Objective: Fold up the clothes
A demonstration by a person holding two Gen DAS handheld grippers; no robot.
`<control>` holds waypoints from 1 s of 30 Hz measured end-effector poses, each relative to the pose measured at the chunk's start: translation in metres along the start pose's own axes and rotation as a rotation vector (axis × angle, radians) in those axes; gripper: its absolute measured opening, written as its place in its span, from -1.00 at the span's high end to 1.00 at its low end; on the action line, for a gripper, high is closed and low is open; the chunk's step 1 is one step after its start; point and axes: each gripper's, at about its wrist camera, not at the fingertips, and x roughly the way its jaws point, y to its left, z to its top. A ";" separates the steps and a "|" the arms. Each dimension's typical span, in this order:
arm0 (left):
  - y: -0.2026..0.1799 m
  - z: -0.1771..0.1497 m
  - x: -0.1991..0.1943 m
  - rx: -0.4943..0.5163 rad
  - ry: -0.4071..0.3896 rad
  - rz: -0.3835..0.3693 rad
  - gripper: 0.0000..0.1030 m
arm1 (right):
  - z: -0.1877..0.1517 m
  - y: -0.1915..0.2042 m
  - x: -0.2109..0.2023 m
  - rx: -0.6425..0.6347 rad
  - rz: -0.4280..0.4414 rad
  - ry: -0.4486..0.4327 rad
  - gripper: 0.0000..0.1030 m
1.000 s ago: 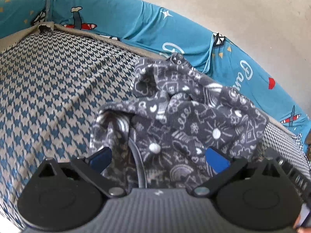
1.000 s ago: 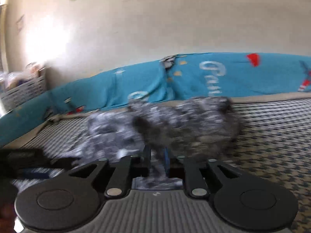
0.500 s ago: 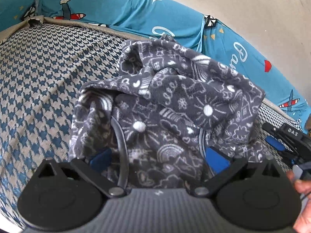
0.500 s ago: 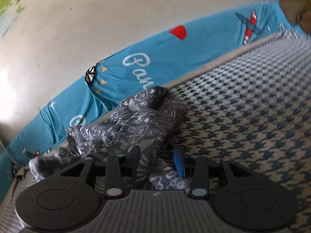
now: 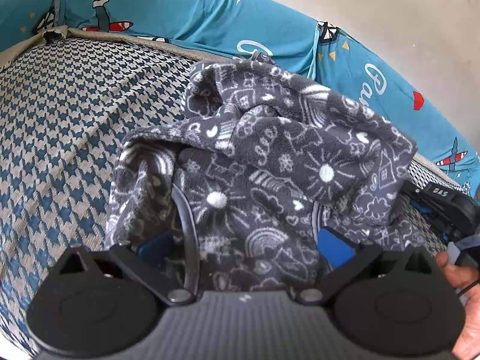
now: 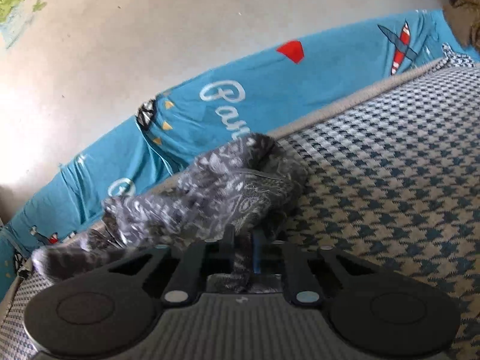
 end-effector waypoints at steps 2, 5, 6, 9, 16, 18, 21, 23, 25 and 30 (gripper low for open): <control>0.001 0.001 -0.001 -0.004 -0.007 0.001 -1.00 | 0.004 0.003 -0.007 0.003 0.022 -0.015 0.83; 0.004 0.003 -0.005 -0.021 -0.014 -0.010 -1.00 | 0.010 0.006 -0.020 0.019 0.080 -0.028 0.84; 0.005 0.004 -0.007 -0.030 -0.022 -0.017 -1.00 | 0.012 0.007 -0.025 0.023 0.105 -0.030 0.85; 0.009 0.007 -0.015 -0.052 -0.052 -0.038 -1.00 | 0.014 0.015 -0.041 -0.006 0.194 -0.039 0.85; 0.015 0.007 -0.034 -0.071 -0.094 -0.091 -1.00 | -0.016 0.055 -0.075 -0.213 0.354 -0.010 0.85; 0.016 0.004 -0.039 -0.070 -0.106 -0.112 -1.00 | -0.034 0.066 -0.080 -0.267 0.383 0.030 0.85; 0.015 -0.001 -0.043 -0.064 -0.108 -0.121 -1.00 | -0.060 0.077 -0.083 -0.326 0.402 0.101 0.85; 0.015 -0.003 -0.043 -0.065 -0.103 -0.124 -1.00 | -0.073 0.083 -0.087 -0.369 0.410 0.130 0.85; 0.013 -0.006 -0.044 -0.058 -0.104 -0.125 -1.00 | -0.085 0.088 -0.090 -0.430 0.403 0.147 0.85; 0.009 -0.011 -0.044 -0.041 -0.106 -0.128 -1.00 | -0.103 0.085 -0.092 -0.474 0.382 0.209 0.84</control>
